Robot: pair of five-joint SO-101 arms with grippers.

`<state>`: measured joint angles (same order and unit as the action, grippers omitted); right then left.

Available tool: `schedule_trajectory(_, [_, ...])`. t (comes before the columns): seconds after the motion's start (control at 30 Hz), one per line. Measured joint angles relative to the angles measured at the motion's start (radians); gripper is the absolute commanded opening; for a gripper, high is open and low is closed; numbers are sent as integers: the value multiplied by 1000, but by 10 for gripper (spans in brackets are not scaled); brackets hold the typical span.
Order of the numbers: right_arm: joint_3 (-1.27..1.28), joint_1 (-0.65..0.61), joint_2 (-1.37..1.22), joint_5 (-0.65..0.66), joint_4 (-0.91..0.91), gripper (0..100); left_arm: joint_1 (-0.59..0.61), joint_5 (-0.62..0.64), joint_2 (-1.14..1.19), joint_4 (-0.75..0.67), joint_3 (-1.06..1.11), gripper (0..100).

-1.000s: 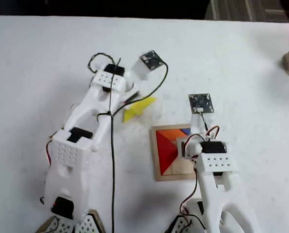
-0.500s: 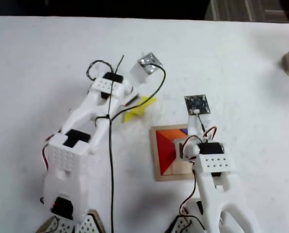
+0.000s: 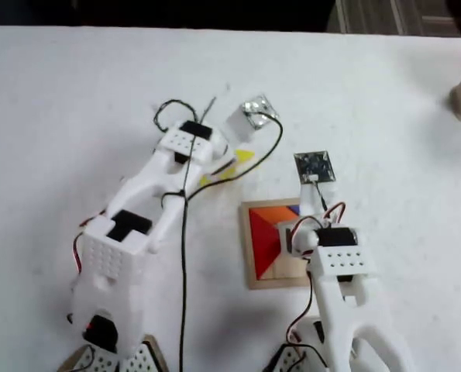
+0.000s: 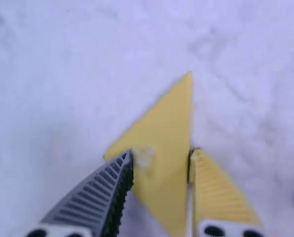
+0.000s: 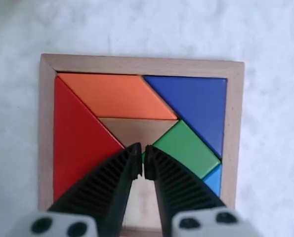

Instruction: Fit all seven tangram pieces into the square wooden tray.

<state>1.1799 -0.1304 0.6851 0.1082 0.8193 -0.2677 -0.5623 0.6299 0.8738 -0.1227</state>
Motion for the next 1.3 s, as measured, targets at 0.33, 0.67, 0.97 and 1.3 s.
schedule_trajectory(0.33, [0, 0, 0, 0, 0, 16, 0, -2, 0, -3, -2, 169])
schedule_trajectory(0.67, [0, 0, 0, 0, 0, 16, 0, 64, 0, -18, -3, 169])
schedule_trajectory(0.97, [0, -2, 0, 0, 0, 16, -15, 499, 21, -21, -77, 165])
schedule_trajectory(1.3, [0, 0, 0, 0, 0, 16, -60, 813, 26, -130, -103, 159])
